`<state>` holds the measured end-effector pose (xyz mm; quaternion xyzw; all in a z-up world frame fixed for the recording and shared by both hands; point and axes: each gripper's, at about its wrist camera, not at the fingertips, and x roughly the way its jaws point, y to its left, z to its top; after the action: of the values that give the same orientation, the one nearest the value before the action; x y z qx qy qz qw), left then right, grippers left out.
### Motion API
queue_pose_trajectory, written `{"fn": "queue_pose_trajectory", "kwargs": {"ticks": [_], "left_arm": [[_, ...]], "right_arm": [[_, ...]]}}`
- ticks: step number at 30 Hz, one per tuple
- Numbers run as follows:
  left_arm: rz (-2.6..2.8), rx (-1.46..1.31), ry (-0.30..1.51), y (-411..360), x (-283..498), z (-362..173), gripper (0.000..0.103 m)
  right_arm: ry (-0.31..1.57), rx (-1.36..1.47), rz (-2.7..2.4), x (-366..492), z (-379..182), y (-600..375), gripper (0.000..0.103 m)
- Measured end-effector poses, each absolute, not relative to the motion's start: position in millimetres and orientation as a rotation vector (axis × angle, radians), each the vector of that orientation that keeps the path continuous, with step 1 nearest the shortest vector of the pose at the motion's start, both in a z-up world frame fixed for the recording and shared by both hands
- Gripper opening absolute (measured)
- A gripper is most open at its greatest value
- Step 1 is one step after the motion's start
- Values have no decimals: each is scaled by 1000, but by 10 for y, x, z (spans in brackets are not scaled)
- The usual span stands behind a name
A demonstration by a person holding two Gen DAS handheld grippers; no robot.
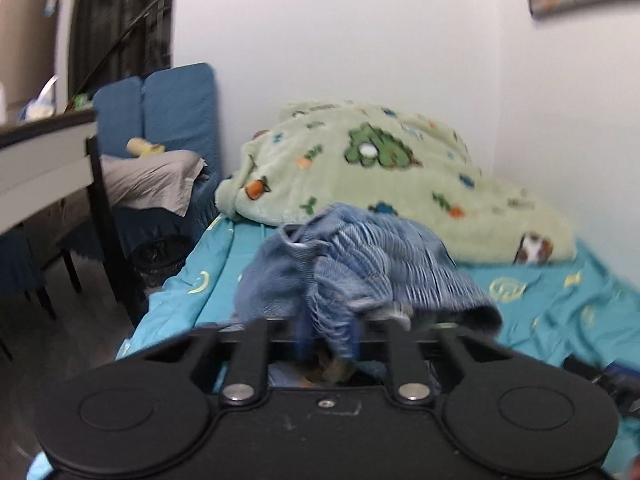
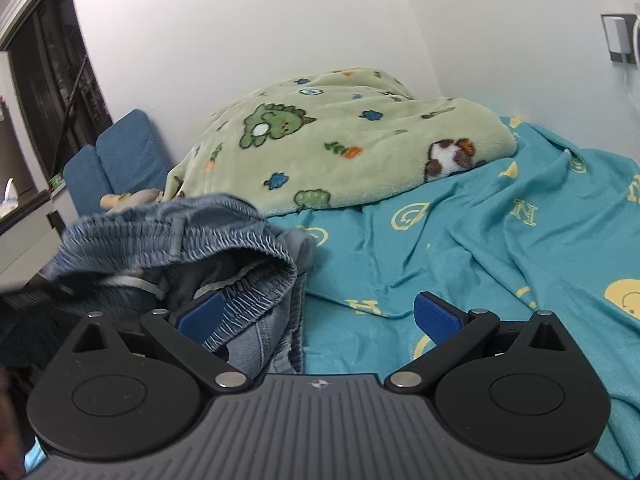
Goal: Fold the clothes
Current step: 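Grasp the striped jeans waistband with the left gripper while the right gripper grasps the jeans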
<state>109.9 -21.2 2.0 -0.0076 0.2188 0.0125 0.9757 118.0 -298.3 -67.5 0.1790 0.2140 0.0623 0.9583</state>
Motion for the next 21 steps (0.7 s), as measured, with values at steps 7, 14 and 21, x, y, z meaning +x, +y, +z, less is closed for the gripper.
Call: {"fn": "queue_pose_trajectory", "kwargs": {"ticks": [7,14,21], "left_arm": [[17,-153,458,297,865,85,8],[57,-362,458,643,975,-36,8],[72,-346,468,681,1022,-173,12]], "right_arm": [[497,348,211,1217,-805,-2757,102],[636,389,338,1352,-1168,-2415,83],[479,429,382,1543,-1177,-2304,47]]}}
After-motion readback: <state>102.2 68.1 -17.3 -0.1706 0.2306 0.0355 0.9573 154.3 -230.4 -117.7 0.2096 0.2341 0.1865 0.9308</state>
